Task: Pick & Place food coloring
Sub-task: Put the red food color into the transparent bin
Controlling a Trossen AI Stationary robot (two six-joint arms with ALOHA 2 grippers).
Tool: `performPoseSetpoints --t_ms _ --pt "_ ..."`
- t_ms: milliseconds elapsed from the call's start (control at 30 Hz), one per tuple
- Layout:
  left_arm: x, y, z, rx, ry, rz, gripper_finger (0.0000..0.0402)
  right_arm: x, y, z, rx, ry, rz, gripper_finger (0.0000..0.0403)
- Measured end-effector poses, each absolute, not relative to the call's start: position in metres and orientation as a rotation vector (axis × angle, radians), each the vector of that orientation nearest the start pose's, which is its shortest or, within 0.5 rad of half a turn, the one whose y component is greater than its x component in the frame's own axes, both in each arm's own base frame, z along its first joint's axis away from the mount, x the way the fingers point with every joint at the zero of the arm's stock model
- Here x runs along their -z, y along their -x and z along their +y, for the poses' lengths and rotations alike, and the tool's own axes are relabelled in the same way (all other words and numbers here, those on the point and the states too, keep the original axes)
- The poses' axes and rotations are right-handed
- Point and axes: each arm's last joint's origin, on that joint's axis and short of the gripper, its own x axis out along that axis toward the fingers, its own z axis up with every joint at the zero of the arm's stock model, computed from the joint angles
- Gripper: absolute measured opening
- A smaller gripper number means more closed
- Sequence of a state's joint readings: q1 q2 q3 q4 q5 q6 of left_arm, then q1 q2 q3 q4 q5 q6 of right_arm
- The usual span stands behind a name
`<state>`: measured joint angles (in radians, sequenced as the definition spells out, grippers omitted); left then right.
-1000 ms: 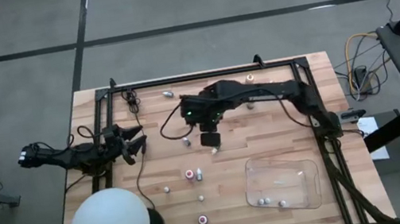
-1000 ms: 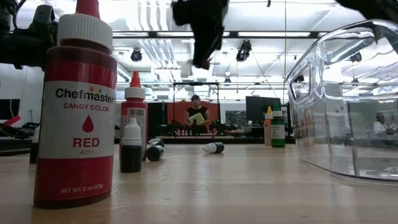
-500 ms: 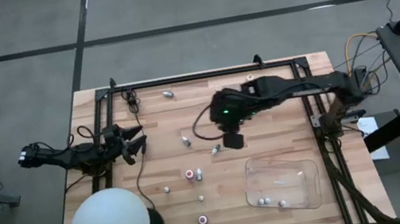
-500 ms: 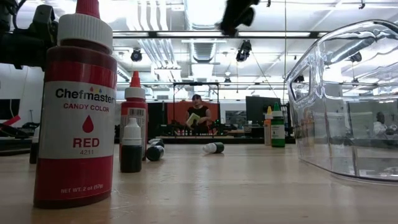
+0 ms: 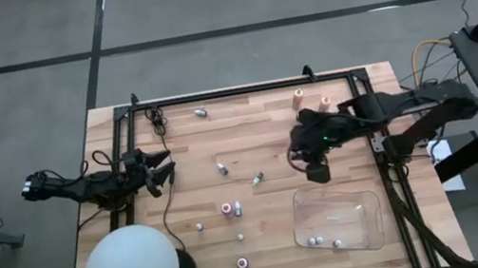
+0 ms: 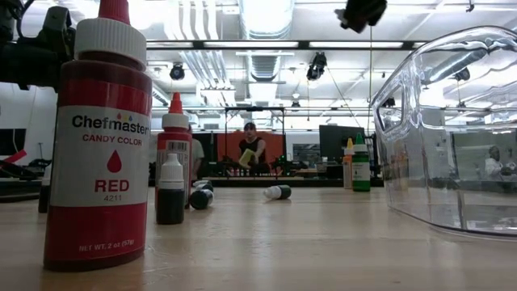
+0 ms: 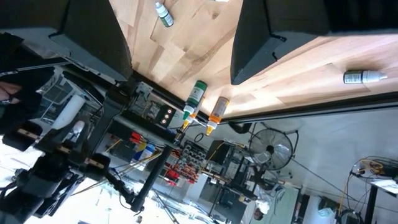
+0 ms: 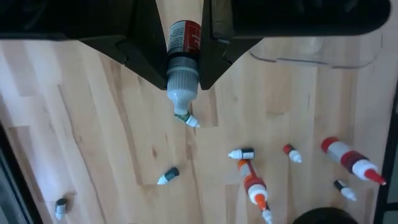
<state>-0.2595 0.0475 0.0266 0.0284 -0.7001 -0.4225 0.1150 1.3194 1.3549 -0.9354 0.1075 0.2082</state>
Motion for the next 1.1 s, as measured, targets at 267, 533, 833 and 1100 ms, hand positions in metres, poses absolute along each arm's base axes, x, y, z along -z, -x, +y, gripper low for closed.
performPoseSetpoints --t_ms 267,533,833,1100 --pt "-0.172 -0.094 -0.006 -0.433 0.419 -0.099 0.0245 -0.328 -0.231 0.028 0.055 -0.1 0.835 0.0064" --pt "-0.172 -0.094 -0.006 -0.433 0.419 -0.1 0.0245 -0.308 -0.213 0.034 -0.016 -0.137 0.774 0.0064" --pt "-0.172 -0.094 -0.006 -0.433 0.419 -0.099 0.0245 -0.284 -0.201 0.05 -0.093 -0.106 0.806 0.0064" --pt "-0.172 -0.094 -0.006 -0.433 0.419 -0.099 0.0245 -0.26 -0.195 0.072 -0.176 -0.112 0.817 0.0064"
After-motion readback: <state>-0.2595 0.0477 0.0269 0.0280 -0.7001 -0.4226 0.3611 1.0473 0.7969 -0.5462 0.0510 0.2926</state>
